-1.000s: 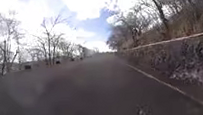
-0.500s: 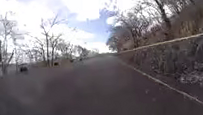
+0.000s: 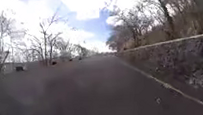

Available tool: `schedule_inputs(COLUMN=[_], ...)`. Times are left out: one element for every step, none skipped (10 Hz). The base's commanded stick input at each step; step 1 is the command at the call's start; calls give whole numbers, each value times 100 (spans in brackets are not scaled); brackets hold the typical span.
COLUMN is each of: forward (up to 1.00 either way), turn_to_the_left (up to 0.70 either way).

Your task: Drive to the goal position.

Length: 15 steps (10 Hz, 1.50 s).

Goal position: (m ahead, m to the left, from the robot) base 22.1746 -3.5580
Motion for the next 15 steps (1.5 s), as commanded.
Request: schedule_inputs(forward=[70, 70, 70, 70, 70, 70, 70, 70, 70, 70, 70, 70, 70, 70, 70], turn_to_the_left=[0, 0, 0, 0, 0, 0, 0, 0, 0, 0, 0, 0, 0, 0, 0])
